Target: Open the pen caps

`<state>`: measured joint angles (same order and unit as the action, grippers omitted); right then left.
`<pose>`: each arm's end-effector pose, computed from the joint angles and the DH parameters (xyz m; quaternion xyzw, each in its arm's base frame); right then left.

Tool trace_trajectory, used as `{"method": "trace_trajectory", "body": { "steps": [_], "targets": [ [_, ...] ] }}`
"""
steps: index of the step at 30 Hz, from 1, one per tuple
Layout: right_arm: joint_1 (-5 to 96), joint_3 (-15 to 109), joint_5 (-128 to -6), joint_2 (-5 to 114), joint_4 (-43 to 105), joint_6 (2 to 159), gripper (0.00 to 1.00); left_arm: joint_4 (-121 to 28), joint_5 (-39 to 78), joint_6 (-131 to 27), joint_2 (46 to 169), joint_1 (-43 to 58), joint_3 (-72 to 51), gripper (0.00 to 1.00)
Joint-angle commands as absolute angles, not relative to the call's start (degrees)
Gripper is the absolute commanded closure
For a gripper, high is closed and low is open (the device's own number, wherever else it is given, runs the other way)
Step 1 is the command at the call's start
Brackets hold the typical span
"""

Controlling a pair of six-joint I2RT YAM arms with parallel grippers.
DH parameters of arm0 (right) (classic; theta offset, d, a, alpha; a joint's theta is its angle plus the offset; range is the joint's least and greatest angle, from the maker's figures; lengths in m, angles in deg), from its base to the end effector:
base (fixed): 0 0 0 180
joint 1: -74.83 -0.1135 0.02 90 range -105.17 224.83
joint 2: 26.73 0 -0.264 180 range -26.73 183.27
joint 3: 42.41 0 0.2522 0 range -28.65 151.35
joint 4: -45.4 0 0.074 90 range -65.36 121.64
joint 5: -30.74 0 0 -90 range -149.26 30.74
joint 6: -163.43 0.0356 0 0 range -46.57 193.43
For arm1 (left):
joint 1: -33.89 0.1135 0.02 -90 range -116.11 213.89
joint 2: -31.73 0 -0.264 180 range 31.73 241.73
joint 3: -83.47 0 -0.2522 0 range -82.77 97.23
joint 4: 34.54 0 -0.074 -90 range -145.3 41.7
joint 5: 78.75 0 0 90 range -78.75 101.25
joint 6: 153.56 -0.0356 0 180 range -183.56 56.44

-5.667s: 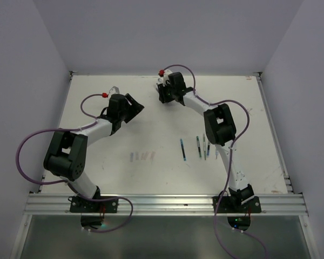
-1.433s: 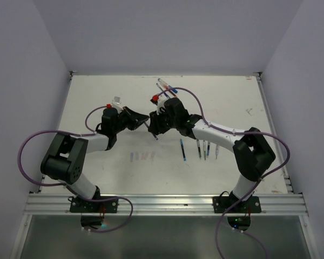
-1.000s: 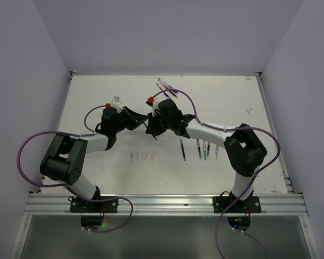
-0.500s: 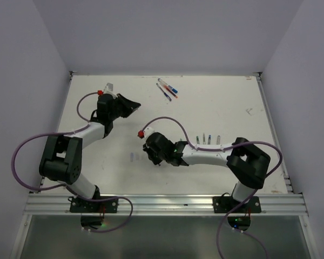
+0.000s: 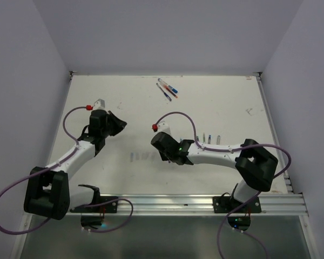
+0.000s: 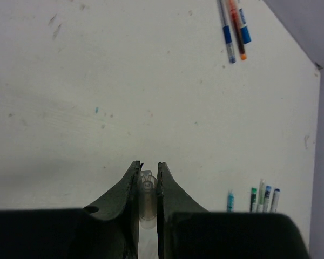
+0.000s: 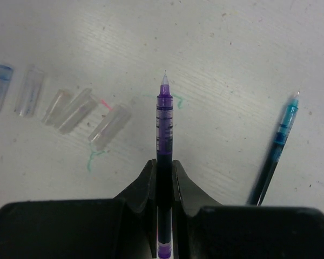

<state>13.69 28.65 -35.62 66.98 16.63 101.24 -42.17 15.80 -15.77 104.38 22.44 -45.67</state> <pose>0.1748 0.2877 0.1965 -0.2001 0.9044 0.0886 0.3662 0.2649 -0.0565 0.2181 -0.2500 0.8260 -0.2789 0.4212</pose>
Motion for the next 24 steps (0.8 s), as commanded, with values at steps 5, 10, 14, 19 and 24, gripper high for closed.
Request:
{"method": "trace_trajectory", "body": {
  "steps": [5,10,14,19,24],
  "targets": [
    [18.31,25.32,-33.16,68.54,18.63,107.35,1.0,-52.59,11.42,-18.74,98.62,21.93,-53.93,1.0],
    [22.09,22.33,-36.58,68.27,21.88,106.74,1.0,-55.68,8.43,-17.77,98.44,20.62,-56.84,1.0],
    [23.77,22.24,-37.29,68.8,22.41,106.48,1.0,-56.21,10.27,-16.54,98.01,19.56,-58.77,1.0],
    [24.65,23.55,-38.52,71.43,22.85,106.3,0.96,-56.82,10.72,-14.35,97.3,16.23,-60.27,0.94],
    [25.61,23.99,-39.05,72.49,23.46,106.48,0.89,-54.81,12.81,-12.15,98.09,13.06,-63.17,0.84]
  ]
}}
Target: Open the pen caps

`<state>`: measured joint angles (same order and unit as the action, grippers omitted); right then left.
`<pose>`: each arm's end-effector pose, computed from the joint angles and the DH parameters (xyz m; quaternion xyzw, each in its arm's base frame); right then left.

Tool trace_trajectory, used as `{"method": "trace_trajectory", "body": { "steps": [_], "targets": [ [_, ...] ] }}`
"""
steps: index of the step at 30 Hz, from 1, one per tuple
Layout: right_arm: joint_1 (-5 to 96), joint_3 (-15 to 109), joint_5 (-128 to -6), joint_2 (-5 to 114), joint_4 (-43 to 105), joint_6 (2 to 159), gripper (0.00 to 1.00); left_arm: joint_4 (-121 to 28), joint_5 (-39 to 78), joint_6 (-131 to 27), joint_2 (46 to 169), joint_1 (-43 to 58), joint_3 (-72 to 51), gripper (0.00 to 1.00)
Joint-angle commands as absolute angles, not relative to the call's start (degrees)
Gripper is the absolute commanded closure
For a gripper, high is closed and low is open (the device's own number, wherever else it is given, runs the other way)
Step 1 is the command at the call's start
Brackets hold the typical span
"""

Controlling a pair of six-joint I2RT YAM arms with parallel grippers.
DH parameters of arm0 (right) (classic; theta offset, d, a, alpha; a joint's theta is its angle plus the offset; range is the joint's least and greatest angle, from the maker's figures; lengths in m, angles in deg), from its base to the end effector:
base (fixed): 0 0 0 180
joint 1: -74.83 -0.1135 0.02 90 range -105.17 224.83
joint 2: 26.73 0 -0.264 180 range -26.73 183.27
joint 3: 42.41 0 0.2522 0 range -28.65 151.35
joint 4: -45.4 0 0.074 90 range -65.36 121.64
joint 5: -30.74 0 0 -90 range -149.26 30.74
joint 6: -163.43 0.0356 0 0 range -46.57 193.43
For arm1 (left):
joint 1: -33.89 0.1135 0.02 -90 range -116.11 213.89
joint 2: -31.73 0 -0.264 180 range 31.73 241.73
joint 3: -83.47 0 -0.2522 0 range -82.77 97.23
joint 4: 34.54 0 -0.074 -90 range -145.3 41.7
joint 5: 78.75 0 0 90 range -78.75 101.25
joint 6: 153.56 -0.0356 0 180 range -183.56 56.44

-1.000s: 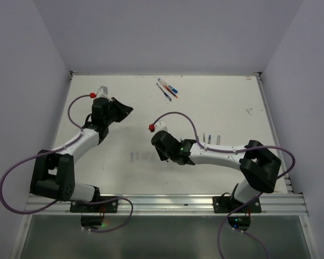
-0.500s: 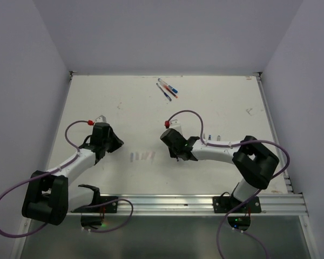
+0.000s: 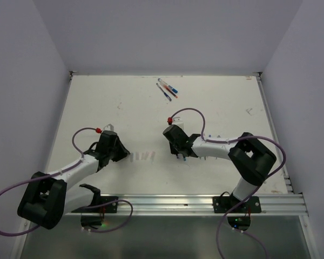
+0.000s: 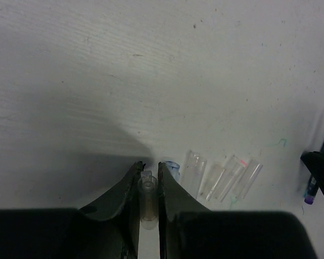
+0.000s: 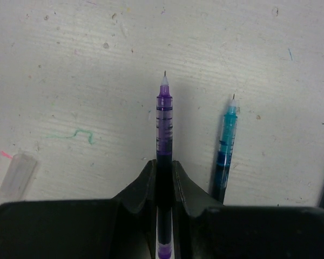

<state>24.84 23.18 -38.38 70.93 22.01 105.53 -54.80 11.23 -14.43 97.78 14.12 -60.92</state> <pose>0.2217 0.2444 0.1529 -0.0929 0.9361 0.0612 0.3338 0.1879 -0.0675 0.1422 -0.2387 0.9110 -0.1901 0.2774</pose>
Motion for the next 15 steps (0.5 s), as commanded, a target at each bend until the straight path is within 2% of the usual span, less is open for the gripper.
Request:
{"method": "trace_trajectory", "body": {
  "steps": [1,6,15],
  "targets": [
    [25.7,23.82,-39.05,72.41,23.55,106.48,0.87,-54.63,13.18,-11.97,98.35,13.06,-63.52,0.83],
    [26.05,23.38,-38.96,71.7,23.02,106.48,0.73,-54.88,13.88,-10.48,96.96,12.09,-65.28,0.79],
    [26.14,23.29,-39.66,71.44,23.29,106.39,0.68,-59.9,12.04,-10.03,93.0,12.0,-65.72,0.64]
  ]
}}
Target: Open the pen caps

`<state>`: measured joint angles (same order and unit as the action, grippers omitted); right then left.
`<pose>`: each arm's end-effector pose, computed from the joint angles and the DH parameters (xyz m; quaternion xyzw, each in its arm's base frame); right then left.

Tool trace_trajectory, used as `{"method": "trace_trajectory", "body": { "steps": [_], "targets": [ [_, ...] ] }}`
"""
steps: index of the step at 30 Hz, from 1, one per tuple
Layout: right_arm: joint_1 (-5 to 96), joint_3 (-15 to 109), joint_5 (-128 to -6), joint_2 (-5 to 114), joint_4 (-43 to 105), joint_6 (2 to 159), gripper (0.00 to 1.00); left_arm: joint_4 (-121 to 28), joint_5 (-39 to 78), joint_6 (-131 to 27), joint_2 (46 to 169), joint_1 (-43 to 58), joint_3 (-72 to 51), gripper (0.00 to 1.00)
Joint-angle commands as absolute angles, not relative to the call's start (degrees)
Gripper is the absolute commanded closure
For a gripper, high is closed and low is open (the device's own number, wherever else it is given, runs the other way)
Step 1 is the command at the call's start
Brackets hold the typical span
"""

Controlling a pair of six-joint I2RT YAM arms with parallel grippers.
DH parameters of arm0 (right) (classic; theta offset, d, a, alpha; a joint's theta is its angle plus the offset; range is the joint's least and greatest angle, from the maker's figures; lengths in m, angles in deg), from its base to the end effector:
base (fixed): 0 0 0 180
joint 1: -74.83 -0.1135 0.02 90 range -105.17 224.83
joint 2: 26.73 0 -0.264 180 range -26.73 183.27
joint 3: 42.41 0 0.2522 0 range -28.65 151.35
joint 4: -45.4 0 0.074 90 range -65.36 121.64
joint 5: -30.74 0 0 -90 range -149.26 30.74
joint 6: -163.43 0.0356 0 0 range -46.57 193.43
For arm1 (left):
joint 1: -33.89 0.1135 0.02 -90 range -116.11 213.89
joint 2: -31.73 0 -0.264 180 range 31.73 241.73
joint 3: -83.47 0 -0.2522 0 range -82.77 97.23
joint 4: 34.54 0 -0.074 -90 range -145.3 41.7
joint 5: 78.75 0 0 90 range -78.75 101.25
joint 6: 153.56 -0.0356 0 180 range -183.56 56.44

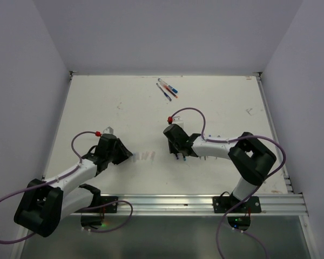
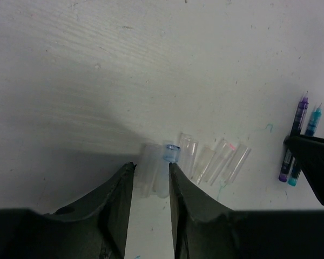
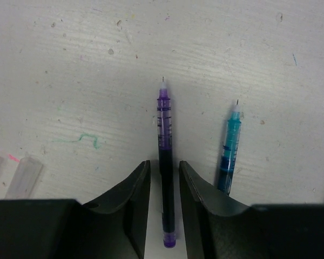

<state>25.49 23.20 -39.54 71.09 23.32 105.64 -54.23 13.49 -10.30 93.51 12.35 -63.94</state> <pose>0.2255 0.2441 0.1533 -0.0877 0.9351 0.0739 0.3352 0.1738 -0.0701 0.1406 -0.2492 0.9024 -0.2278 0.2678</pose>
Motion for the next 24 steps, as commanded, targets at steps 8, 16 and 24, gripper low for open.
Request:
{"method": "trace_trajectory", "body": {
  "steps": [8,16,24],
  "targets": [
    [26.32,25.31,-38.35,70.65,21.71,104.29,0.53,-60.95,11.86,-10.03,92.38,12.0,-64.32,0.57],
    [31.67,36.63,-40.7,71.78,18.72,96.56,0.43,-66.93,2.75,-14.16,90.44,12.0,-53.09,0.46],
    [41.43,57.55,-48.35,84.96,17.31,83.55,0.43,-58.24,4.21,-17.51,99.14,12.26,-43.58,0.41]
  ]
}}
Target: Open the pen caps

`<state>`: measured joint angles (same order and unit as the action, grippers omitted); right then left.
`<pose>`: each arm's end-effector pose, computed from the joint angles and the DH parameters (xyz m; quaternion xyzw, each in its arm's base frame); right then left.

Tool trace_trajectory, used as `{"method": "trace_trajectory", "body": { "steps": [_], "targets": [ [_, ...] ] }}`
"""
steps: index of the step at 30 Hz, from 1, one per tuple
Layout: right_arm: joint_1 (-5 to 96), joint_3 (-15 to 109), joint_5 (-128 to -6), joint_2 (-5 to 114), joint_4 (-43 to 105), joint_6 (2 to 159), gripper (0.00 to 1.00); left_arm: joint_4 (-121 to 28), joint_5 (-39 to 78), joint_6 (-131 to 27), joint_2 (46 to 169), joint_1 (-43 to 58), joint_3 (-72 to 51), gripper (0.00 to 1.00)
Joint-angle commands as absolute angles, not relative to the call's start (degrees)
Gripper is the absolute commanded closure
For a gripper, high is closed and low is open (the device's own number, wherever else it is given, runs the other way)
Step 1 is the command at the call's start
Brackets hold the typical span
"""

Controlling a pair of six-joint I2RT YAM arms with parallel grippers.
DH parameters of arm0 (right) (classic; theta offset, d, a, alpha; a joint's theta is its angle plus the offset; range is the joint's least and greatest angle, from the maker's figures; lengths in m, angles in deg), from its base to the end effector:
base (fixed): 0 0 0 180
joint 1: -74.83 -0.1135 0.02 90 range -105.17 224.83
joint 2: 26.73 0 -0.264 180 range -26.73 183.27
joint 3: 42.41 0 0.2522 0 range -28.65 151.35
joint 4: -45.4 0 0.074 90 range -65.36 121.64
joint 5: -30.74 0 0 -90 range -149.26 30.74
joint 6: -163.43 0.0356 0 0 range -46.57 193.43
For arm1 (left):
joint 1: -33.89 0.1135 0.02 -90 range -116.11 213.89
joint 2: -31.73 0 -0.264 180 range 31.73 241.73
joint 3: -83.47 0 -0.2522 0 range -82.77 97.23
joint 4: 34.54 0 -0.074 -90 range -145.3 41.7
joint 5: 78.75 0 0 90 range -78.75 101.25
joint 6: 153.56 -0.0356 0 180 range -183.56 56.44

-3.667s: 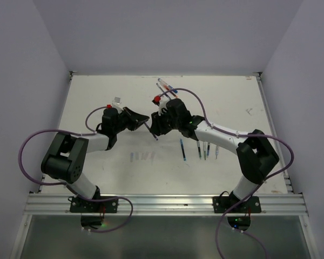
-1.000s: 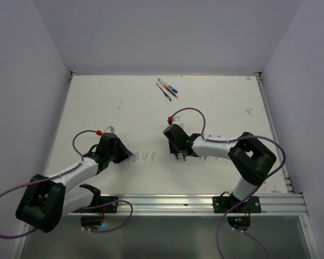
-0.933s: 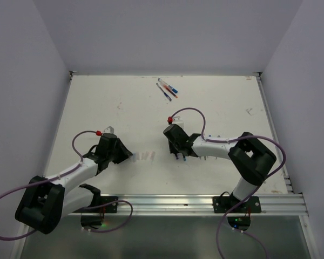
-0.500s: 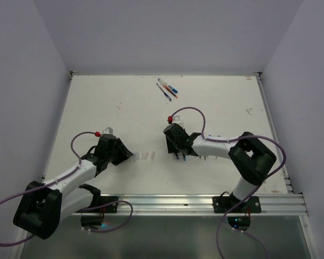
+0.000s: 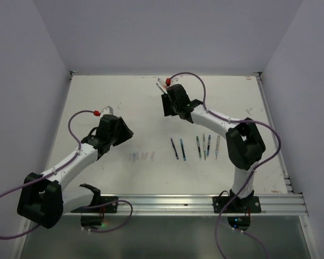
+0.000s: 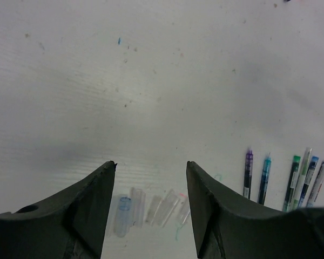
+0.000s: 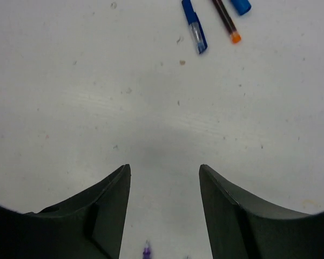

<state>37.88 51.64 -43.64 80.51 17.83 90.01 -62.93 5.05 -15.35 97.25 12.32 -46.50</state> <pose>0.3461 0.2483 0.2374 -0.1035 0.8965 0.0756 0.4241 0.2176 -0.0819 0.2106 -0.2323 0.8892 -0.1829 0.3493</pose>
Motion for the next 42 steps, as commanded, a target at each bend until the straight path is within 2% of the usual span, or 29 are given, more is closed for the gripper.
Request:
{"method": "trace_trajectory", "body": {
  "steps": [1,8,16,31,42],
  "targets": [
    [42.22,59.31,-50.8,86.63,17.57,82.84,0.43,-57.27,4.21,-17.16,99.58,12.26,-43.48,0.42],
    [46.44,82.92,-57.14,102.8,12.84,76.07,0.44,-51.73,0.88,-17.85,99.76,12.26,-42.87,0.41],
    [48.03,97.89,-60.49,115.2,8.52,74.23,0.47,-49.44,3.33,-18.3,103.62,12.35,-41.37,0.42],
    [49.52,103.09,-62.25,120.48,6.5,72.29,0.49,-46.63,5.18,-17.85,104.16,12.26,-42.43,0.43],
    [49.52,104.41,-64.97,122.15,4.92,72.11,0.56,-45.92,5.97,-17.59,104.33,12.26,-42.6,0.43]
  ]
}}
